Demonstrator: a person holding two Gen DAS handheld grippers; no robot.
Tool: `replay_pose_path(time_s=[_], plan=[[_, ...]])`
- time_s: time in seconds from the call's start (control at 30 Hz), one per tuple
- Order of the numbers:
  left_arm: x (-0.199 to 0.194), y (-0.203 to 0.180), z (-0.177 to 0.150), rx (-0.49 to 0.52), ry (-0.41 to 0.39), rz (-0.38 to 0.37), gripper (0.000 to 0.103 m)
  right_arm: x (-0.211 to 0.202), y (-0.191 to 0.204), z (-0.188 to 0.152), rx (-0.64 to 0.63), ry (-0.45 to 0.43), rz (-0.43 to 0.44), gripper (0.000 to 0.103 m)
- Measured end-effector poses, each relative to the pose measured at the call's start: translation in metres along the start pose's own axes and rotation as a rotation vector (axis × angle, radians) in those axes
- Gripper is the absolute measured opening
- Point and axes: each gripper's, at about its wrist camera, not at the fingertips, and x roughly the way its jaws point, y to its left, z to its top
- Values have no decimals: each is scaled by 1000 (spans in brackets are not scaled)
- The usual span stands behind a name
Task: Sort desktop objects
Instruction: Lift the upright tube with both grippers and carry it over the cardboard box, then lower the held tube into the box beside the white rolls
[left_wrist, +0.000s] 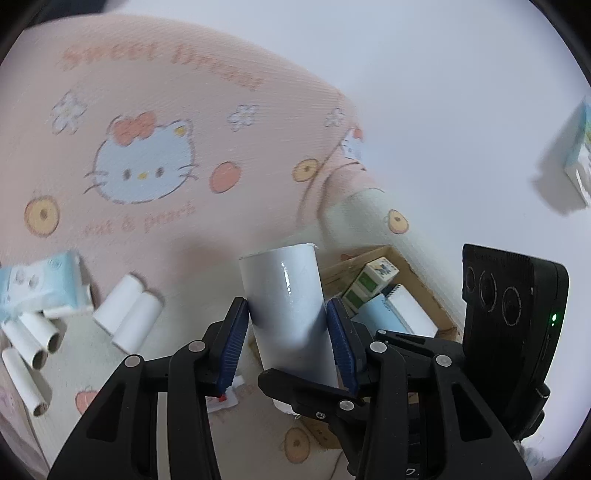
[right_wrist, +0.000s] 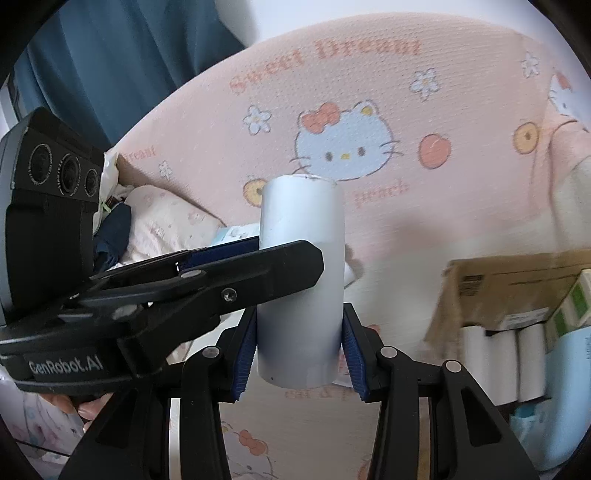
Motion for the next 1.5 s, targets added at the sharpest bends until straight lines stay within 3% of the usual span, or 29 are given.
replay_pose_path(time_s=[0.33, 0.6, 0.87, 1.1, 1.33, 1.5], plan=[[44, -63, 34, 76, 31, -68, 48, -52, -65, 11, 49, -37, -80, 41], [81, -90, 45, 115, 108, -112, 48, -73, -110, 11, 80, -52, -117, 41], [130, -92, 40, 115, 232, -73, 47, -53, -145, 4, 105, 37, -159, 41], [173, -86, 32, 26, 364, -70, 47, -31, -171, -6, 116, 113, -172, 41], [205, -93, 22, 72, 474, -16, 46, -7, -196, -11, 176, 211, -180, 41], [223, -88, 16, 35, 558, 6, 45, 6, -205, -18, 204, 262, -187, 41]])
